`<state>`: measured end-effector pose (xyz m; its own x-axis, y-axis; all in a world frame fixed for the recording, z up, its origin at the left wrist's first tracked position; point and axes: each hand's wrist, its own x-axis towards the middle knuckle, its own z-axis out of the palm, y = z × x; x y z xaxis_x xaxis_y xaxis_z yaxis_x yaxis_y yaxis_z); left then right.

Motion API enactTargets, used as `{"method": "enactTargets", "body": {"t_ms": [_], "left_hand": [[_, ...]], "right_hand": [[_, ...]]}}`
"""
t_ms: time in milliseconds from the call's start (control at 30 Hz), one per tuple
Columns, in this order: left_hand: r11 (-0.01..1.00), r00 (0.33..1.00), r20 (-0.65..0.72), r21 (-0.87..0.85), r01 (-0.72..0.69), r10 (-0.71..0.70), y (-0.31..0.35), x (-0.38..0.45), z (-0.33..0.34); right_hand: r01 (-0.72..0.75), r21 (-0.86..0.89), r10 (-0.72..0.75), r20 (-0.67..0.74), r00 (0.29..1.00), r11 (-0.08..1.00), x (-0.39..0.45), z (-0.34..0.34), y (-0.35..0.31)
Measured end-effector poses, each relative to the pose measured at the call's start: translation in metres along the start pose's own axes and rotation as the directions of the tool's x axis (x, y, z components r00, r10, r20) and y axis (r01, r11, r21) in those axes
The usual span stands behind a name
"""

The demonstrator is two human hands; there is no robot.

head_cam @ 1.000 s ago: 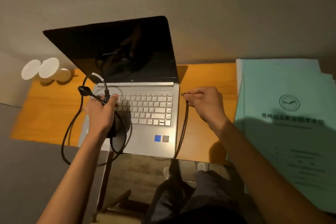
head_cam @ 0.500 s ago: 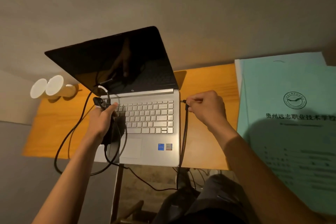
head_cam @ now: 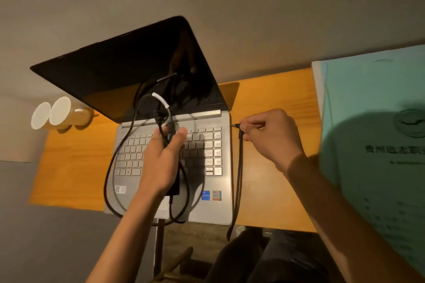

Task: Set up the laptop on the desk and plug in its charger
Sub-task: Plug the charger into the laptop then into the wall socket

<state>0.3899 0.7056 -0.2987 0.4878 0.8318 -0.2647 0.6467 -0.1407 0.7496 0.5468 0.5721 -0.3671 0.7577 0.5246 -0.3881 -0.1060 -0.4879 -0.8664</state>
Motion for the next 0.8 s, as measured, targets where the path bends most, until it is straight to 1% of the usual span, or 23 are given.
{"method": "enactTargets", "body": {"t_ms": [100,300,467,633,800], "left_hand": [[1.000,0.999,0.048,0.005,0.013,-0.013,-0.001,0.004,0.016],[1.000,0.999,0.041,-0.013,0.018,-0.018,-0.002,0.009,0.021],[0.998,0.995,0.085,-0.044,0.048,-0.044,0.007,0.012,0.023],[0.999,0.994,0.107,-0.049,0.018,-0.012,0.007,0.011,0.023],[0.998,0.992,0.128,-0.063,0.009,-0.001,0.005,0.003,0.028]], "right_hand": [[0.009,-0.010,-0.009,0.018,1.000,1.000,0.005,0.000,0.004],[0.033,-0.036,-0.032,0.039,0.999,0.999,0.009,-0.001,0.008],[0.050,-0.034,-0.049,0.023,0.999,0.998,0.011,0.000,0.009],[0.059,-0.018,-0.060,-0.009,0.998,0.998,0.014,0.002,0.007],[0.074,-0.060,-0.072,0.032,0.997,0.995,0.021,0.000,0.002]]}}
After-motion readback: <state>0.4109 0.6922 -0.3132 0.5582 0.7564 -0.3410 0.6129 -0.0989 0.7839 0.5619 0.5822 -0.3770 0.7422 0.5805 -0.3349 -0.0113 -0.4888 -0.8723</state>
